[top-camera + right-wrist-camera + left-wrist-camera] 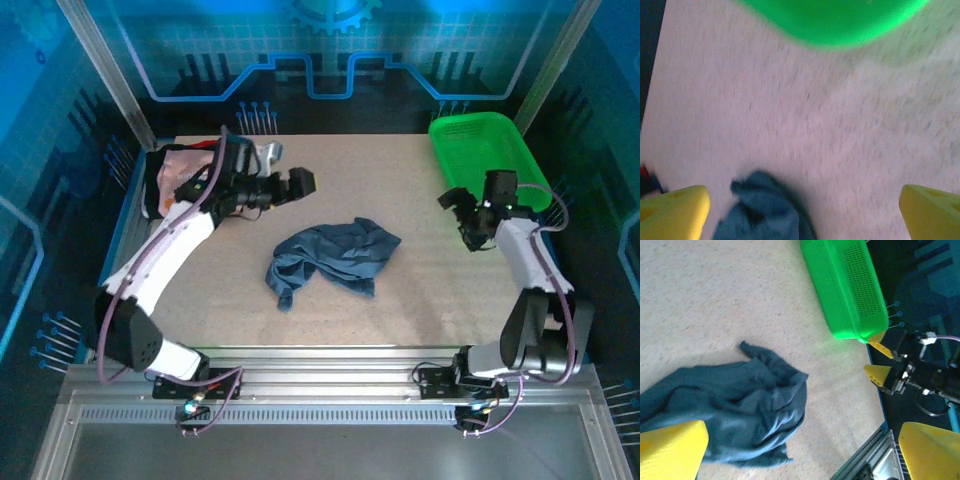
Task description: Fold and stack the t-shirts
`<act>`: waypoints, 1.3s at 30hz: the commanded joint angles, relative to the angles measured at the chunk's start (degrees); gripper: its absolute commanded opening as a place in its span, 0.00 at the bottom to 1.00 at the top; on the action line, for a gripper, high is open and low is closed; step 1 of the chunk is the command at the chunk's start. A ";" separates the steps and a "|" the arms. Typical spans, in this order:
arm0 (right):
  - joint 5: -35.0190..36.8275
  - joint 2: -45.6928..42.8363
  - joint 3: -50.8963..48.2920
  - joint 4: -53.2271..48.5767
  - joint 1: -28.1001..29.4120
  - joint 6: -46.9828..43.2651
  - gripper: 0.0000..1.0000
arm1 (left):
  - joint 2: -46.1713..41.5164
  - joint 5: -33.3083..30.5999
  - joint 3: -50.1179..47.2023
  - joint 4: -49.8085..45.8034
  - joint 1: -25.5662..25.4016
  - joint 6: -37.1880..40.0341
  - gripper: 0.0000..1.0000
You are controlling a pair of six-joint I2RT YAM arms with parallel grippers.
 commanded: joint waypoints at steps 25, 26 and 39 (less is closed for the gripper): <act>3.50 16.54 -5.14 1.66 41.68 -18.91 0.62 | 1.80 -7.09 -34.40 9.64 3.57 -4.09 0.70; 4.24 17.70 -4.50 1.62 41.60 -18.73 0.59 | 2.68 -6.97 -34.22 10.55 3.54 -4.18 0.69; 13.77 21.38 7.18 -3.36 40.04 -18.18 0.00 | 1.27 -10.33 -22.39 -0.93 2.84 1.97 0.02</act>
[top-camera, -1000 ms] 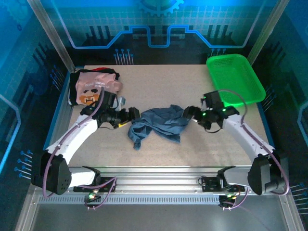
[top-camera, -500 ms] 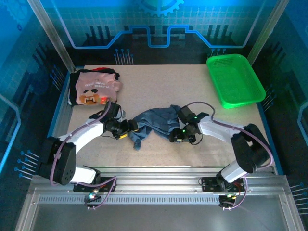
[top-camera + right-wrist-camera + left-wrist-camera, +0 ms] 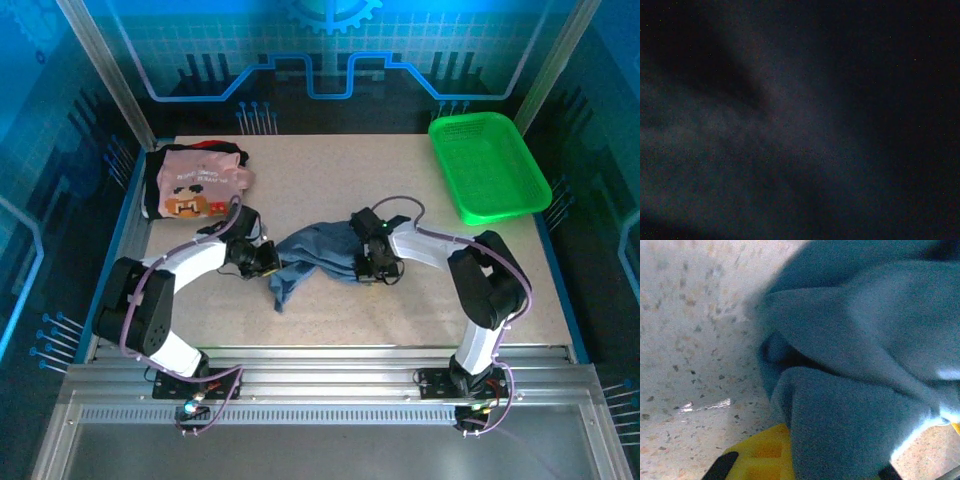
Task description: Fold and stack the t-shirts
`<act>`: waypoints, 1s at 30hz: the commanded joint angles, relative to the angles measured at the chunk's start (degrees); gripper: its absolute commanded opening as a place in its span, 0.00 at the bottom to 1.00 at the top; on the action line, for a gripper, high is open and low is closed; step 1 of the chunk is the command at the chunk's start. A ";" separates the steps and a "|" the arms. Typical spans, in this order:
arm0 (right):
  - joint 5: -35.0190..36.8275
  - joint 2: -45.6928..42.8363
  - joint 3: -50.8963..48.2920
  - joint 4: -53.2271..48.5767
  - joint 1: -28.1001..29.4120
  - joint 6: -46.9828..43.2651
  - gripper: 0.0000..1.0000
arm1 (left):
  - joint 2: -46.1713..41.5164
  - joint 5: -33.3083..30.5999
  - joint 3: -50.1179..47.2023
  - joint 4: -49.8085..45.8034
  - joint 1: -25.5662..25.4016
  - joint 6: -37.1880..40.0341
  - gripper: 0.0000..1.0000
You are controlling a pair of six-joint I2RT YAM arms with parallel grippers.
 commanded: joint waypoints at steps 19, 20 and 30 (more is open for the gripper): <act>-18.57 -27.98 23.09 -11.64 -25.29 -4.77 0.00 | -12.38 -4.19 37.78 -19.45 10.06 15.25 0.00; -19.79 -28.43 24.39 -11.53 -26.69 -4.62 0.00 | -12.00 -4.05 39.11 -19.14 10.21 15.84 0.00; -36.02 -28.97 35.07 -7.78 -46.71 -0.44 0.00 | -9.63 -2.24 43.80 -15.45 16.80 11.18 0.01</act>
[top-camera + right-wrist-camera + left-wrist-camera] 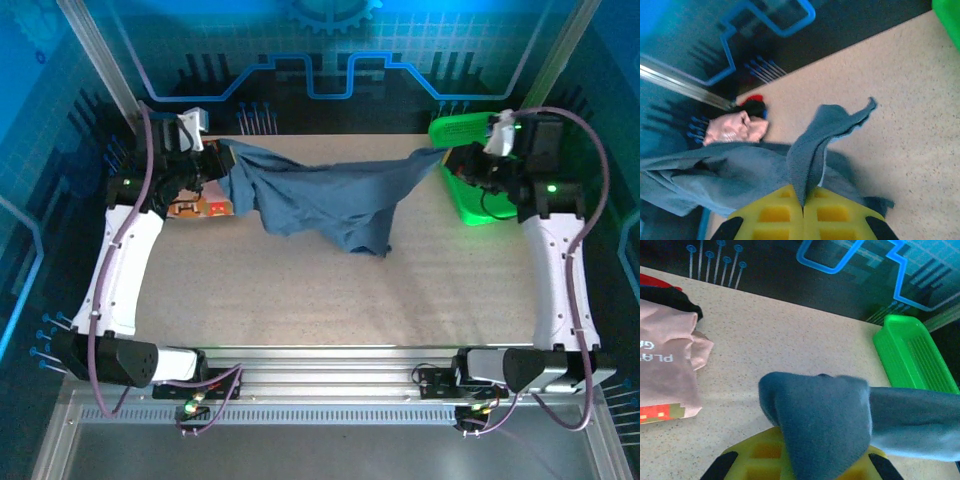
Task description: Fold and stack the t-shirts
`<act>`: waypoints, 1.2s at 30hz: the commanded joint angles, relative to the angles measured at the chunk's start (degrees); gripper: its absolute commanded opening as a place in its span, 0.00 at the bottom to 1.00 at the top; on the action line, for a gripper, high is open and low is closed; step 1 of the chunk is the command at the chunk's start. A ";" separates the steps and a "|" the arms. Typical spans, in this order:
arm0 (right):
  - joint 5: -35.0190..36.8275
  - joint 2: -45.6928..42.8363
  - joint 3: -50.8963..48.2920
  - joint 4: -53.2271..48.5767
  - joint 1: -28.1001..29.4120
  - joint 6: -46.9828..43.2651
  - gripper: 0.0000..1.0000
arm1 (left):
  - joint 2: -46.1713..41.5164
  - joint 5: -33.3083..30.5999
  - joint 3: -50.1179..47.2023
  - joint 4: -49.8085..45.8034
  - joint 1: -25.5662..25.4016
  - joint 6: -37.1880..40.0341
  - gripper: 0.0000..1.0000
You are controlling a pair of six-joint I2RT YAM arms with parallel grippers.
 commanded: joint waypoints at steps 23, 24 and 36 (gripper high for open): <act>-20.71 -2.57 2.72 -0.17 7.20 7.79 0.00 | 15.19 13.18 4.71 18.36 3.86 -14.69 0.03; -19.44 -3.51 -2.79 1.76 12.62 10.35 0.00 | 15.58 12.03 3.23 16.50 5.39 -12.36 0.03; -10.89 2.83 -19.68 6.09 32.44 18.17 0.00 | 26.56 8.49 12.31 1.72 7.59 0.06 0.03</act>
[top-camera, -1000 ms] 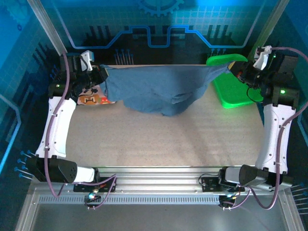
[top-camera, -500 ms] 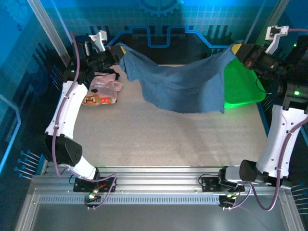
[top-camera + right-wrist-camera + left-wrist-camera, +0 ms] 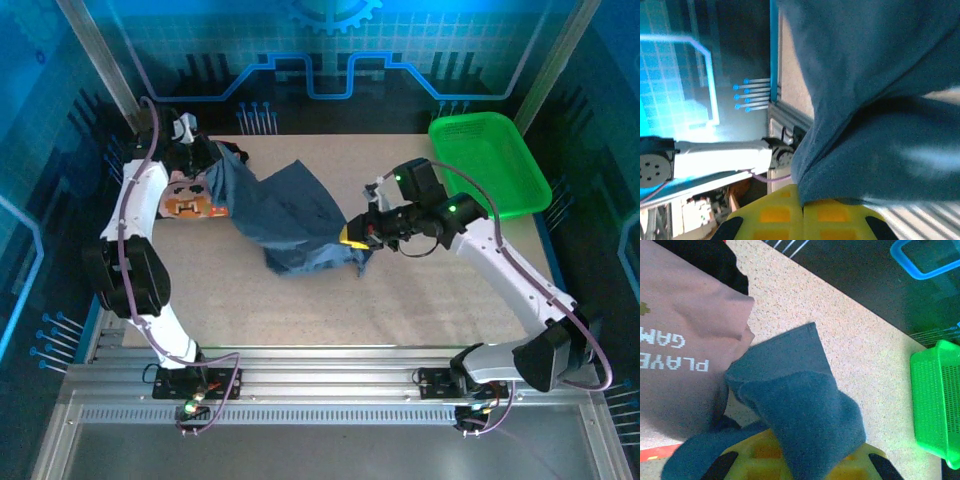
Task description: Fold and stack the t-shirts
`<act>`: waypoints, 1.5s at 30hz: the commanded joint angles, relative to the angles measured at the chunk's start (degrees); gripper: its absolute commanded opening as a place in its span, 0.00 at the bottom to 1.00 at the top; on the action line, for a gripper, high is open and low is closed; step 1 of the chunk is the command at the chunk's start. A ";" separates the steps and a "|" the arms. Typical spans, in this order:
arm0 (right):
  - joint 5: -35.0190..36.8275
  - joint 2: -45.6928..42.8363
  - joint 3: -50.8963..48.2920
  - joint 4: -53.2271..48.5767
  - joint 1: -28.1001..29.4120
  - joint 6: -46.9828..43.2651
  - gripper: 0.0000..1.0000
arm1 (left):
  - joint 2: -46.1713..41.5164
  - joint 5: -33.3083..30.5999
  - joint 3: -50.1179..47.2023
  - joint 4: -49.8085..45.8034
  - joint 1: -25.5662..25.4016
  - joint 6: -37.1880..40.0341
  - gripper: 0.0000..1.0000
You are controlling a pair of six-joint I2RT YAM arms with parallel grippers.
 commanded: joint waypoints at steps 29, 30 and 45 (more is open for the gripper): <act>7.19 25.94 -8.57 15.23 -20.31 4.92 0.09 | -15.80 -16.12 -21.33 -3.44 -30.57 -8.00 0.96; 7.11 26.34 -8.66 15.46 -20.69 5.11 0.10 | -17.33 -14.92 -25.42 -0.95 -31.39 -10.39 0.94; 5.61 28.24 -8.83 14.11 -24.91 3.71 0.14 | -3.53 -13.14 -29.31 4.67 -35.77 -19.89 0.56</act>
